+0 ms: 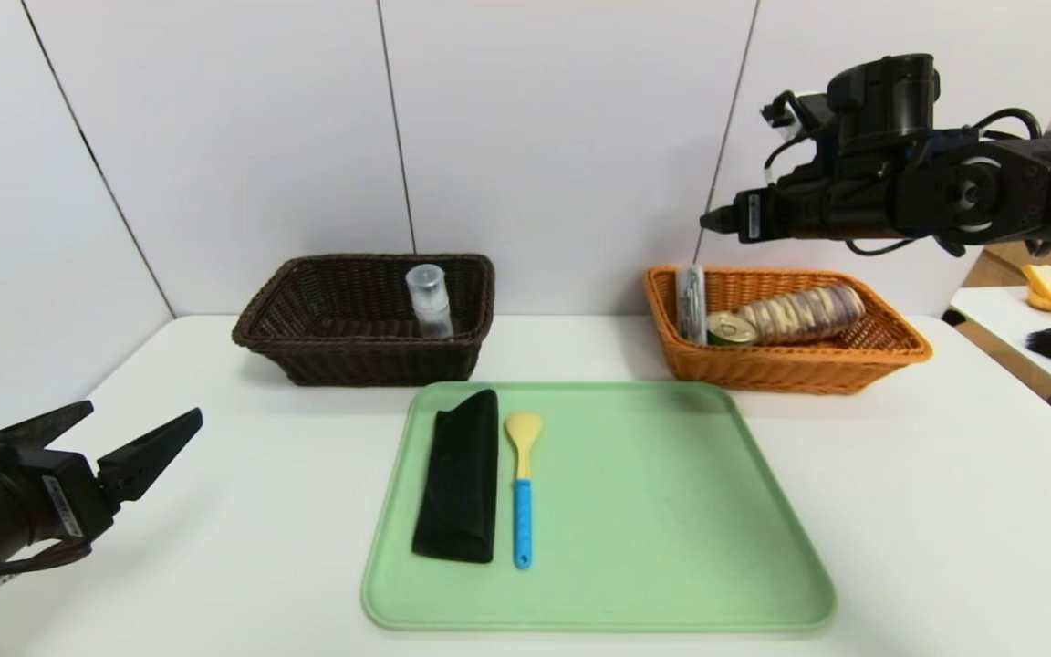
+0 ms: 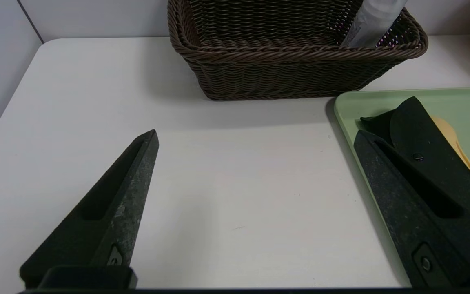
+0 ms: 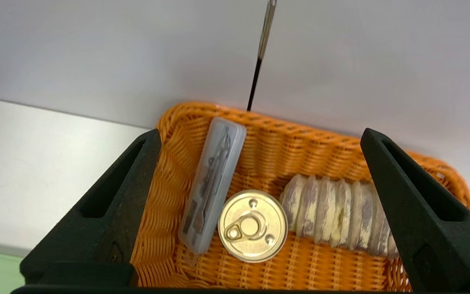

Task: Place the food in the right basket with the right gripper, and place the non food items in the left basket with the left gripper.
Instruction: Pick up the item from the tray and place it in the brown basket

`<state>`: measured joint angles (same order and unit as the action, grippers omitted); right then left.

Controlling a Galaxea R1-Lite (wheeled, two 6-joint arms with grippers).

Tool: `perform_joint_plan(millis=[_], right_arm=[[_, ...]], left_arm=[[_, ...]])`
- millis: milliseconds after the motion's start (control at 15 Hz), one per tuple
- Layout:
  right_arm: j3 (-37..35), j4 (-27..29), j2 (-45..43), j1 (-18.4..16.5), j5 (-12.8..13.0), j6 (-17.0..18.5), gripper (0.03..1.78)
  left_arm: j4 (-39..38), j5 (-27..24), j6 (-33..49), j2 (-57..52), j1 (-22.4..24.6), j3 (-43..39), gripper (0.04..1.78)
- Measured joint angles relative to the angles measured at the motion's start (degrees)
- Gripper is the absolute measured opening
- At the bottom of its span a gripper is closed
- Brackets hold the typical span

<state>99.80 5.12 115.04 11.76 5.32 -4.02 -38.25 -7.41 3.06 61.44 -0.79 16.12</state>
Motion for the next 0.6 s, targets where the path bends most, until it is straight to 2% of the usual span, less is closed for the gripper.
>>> perform_joint_plan(millis=[400,600], right_arm=[[-2.62,-0.22,2.05,-0.17,0.00,1.52,1.69],[-3.69,-0.55,3.93,-0.02,0.00,4.16,1.69]], left_arm=[[0.17,0.00,0.05,0.00,0.00,-0.05,1.69],[0.17,-0.02,0.00,0.00,-0.02,-0.05,1.69]])
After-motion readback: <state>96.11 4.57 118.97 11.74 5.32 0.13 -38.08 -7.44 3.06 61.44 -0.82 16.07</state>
